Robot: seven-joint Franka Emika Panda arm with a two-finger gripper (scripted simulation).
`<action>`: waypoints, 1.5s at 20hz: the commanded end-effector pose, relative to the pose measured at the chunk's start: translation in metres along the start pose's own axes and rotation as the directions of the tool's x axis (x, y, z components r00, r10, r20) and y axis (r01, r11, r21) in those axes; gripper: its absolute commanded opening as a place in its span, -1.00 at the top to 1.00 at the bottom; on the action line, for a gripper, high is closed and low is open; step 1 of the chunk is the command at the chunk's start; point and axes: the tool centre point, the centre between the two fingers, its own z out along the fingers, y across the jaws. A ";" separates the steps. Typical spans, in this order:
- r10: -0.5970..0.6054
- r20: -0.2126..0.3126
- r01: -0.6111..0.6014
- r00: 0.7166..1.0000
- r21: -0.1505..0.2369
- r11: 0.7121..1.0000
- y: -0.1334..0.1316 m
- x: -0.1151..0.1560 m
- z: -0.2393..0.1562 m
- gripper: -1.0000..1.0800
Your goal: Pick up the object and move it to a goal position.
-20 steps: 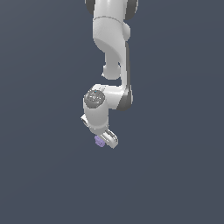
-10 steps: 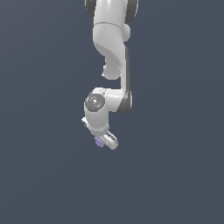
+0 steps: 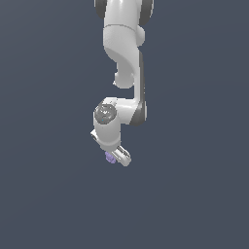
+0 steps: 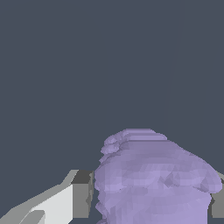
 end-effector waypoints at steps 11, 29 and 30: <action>0.157 -0.097 -0.152 0.983 0.057 0.987 0.000 0.055 -0.111 1.00; 0.542 -0.296 -0.484 0.786 0.252 0.838 0.056 0.137 -0.411 1.00; 0.552 -0.300 -0.491 0.778 0.258 0.832 0.058 0.138 -0.419 1.00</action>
